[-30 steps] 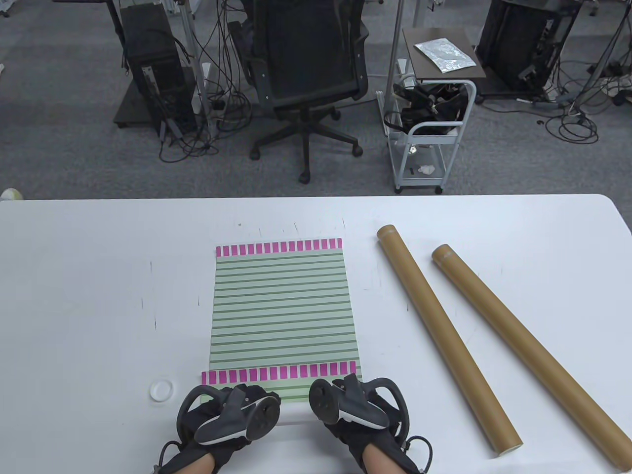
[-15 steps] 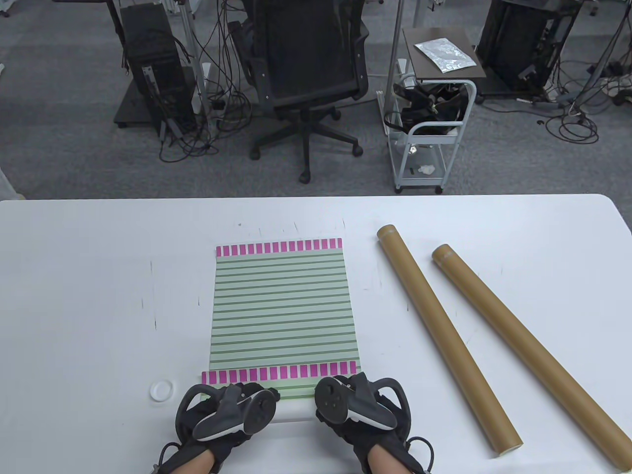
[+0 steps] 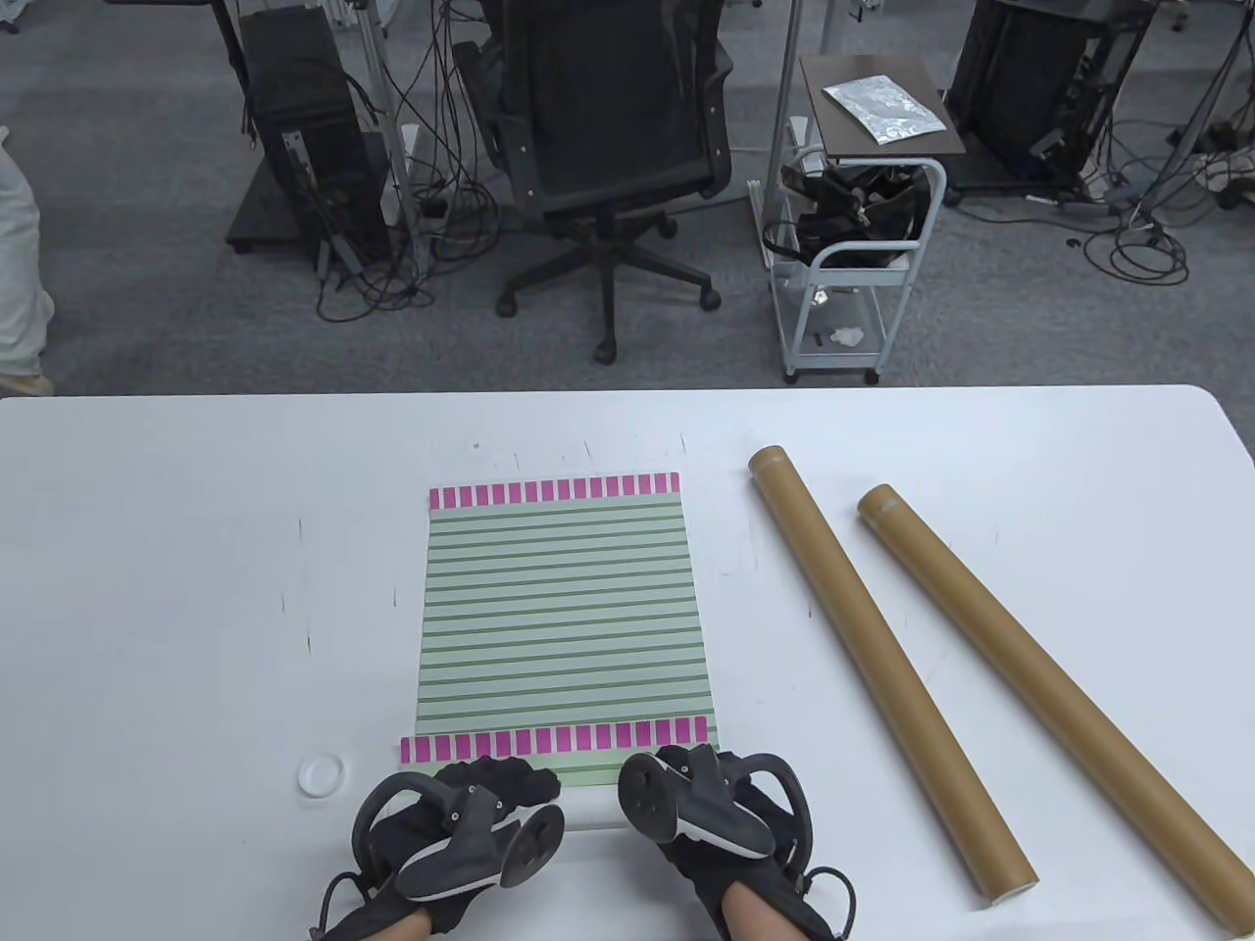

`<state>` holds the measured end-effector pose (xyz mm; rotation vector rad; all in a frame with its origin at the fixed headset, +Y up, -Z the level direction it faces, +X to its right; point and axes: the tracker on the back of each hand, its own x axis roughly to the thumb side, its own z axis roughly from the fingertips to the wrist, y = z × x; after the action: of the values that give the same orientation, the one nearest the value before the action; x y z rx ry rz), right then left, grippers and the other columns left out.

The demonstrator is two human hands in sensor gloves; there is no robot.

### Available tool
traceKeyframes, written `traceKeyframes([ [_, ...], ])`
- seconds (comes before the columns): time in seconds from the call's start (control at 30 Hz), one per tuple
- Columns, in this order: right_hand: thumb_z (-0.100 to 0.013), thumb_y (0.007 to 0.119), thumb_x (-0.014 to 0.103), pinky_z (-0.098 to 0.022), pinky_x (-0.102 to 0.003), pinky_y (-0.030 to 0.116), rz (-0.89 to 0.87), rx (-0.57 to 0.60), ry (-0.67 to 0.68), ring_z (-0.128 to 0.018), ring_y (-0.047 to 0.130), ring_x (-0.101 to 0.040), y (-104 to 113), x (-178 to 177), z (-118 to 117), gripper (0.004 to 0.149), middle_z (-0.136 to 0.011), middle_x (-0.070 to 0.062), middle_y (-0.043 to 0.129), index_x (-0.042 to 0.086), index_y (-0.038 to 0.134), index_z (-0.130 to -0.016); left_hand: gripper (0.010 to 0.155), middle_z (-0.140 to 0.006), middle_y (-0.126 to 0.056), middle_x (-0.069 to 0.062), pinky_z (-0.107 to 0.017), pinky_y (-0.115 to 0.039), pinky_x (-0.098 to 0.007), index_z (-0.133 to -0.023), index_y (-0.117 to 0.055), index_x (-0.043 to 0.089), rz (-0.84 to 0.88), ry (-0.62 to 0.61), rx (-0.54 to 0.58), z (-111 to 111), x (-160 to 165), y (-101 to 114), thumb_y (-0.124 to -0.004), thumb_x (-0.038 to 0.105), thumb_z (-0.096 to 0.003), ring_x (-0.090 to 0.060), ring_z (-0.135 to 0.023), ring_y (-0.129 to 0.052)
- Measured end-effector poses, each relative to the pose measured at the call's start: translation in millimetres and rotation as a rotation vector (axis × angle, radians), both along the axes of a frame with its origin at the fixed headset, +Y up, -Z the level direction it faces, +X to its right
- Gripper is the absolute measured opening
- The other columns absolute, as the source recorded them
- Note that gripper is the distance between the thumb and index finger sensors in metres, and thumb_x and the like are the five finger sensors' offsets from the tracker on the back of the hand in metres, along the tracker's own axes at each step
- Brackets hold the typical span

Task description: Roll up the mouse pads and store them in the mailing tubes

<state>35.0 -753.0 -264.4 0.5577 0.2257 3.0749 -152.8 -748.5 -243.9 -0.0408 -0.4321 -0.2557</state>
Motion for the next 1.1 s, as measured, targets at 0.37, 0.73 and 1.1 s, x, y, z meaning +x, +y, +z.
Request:
traceKeyframes([
  [0.37, -0.047, 0.066, 0.041, -0.067, -0.056, 0.064, -0.21, -0.041, 0.051, -0.085, 0.08, -0.035, 18, 10, 4, 0.049, -0.095, -0.006, 0.082, 0.024, 0.078, -0.091, 0.044, -0.089, -0.087, 0.015, -0.058, -0.085, -0.027, -0.087, -0.07, 0.047, 0.045, 0.045, -0.026, -7, -8, -3, -0.068, 0.046, -0.0429, -0.011, -0.079, -0.095],
  [0.73, -0.048, 0.065, 0.043, -0.068, -0.057, 0.063, -0.105, -0.032, 0.027, -0.09, 0.075, -0.035, 6, 4, 1, 0.051, -0.101, -0.005, 0.075, 0.026, 0.07, -0.095, 0.059, -0.108, -0.066, 0.007, -0.07, -0.077, -0.037, -0.097, -0.061, 0.041, 0.043, 0.008, -0.032, -3, -3, -5, -0.067, 0.053, -0.0401, -0.02, -0.097, -0.079],
  [1.1, -0.048, 0.065, 0.043, -0.071, -0.059, 0.055, -0.059, -0.027, 0.001, -0.098, 0.062, -0.039, -1, 6, -1, 0.054, -0.108, -0.008, 0.067, 0.03, 0.062, -0.1, 0.055, -0.101, -0.078, 0.009, -0.069, -0.078, -0.035, -0.092, -0.072, 0.039, 0.06, -0.085, 0.07, 11, 8, 7, -0.066, 0.054, -0.0396, -0.018, -0.093, -0.085],
])
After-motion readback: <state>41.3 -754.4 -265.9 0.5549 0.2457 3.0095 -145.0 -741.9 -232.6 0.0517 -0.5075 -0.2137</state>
